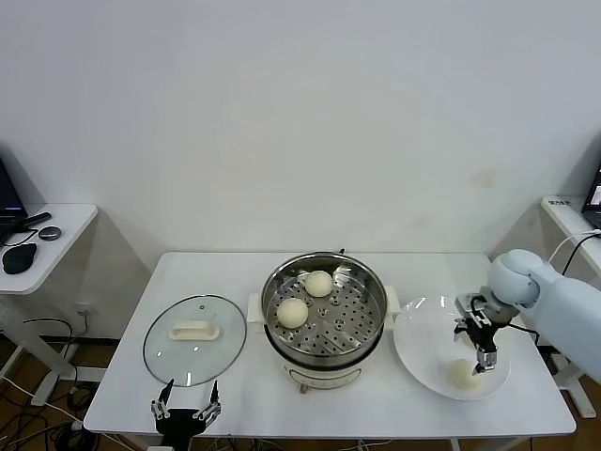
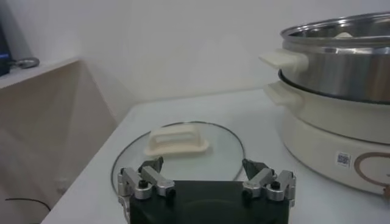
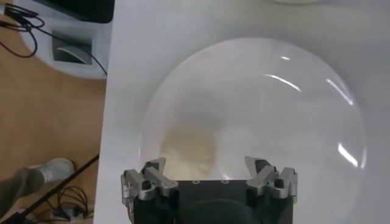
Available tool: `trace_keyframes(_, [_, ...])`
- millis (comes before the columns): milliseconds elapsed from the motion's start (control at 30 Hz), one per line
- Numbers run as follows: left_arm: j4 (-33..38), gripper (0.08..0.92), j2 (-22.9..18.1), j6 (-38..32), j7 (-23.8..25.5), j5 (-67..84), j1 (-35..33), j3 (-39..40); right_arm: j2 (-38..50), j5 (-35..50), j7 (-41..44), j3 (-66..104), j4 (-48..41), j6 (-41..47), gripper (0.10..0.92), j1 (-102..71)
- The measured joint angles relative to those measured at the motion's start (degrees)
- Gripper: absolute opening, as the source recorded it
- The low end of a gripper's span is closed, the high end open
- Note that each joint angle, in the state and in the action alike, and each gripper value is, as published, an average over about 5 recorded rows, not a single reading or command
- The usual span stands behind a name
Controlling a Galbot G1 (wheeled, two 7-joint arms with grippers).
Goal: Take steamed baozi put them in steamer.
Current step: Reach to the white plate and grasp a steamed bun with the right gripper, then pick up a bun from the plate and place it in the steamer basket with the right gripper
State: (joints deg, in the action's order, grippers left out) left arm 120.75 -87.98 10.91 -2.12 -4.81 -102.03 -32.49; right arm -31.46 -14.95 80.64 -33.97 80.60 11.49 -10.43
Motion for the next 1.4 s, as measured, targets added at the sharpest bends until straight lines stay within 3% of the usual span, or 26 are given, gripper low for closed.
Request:
trace_keyframes(733, [-1.76, 0.823, -0.04, -0.03, -0.02, 0.06, 1.05, 0.19, -1.28, -2.48, 0.15, 2.27, -2.71, -0.31, 0.808, -4.49])
trace_keyframes(1400, [-2.59, 0.823, -0.24, -0.07, -0.10, 0.03, 1.70, 0.47, -2.12, -2.66, 0.04, 3.05, -4.14, -0.08, 0.525, -4.76])
